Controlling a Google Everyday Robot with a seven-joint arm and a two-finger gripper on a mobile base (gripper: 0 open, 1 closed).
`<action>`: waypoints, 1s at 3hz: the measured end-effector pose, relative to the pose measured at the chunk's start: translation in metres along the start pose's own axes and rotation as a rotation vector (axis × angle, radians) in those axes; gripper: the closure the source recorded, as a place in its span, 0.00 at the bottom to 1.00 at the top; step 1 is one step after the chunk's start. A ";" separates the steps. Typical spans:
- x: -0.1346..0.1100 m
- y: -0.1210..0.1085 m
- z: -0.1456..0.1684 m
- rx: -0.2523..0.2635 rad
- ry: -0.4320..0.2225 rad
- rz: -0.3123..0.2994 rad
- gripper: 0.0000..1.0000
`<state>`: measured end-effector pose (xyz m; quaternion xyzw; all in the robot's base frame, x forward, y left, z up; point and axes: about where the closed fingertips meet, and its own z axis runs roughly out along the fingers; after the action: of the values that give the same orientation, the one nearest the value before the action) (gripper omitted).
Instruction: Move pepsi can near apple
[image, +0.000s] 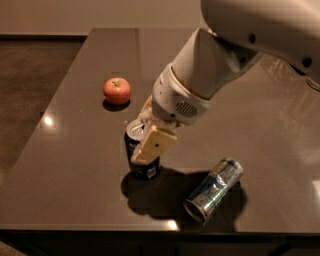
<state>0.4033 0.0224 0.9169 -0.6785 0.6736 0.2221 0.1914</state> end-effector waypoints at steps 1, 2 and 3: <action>-0.006 -0.043 -0.015 0.061 -0.010 0.029 1.00; -0.017 -0.090 -0.024 0.147 -0.014 0.060 1.00; -0.022 -0.135 -0.026 0.222 -0.012 0.105 1.00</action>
Offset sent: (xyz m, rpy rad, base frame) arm 0.1513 0.0038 0.0392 0.0147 -0.1526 -0.2337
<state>0.5391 0.0292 0.9452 -0.6155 0.7275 0.1599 0.2575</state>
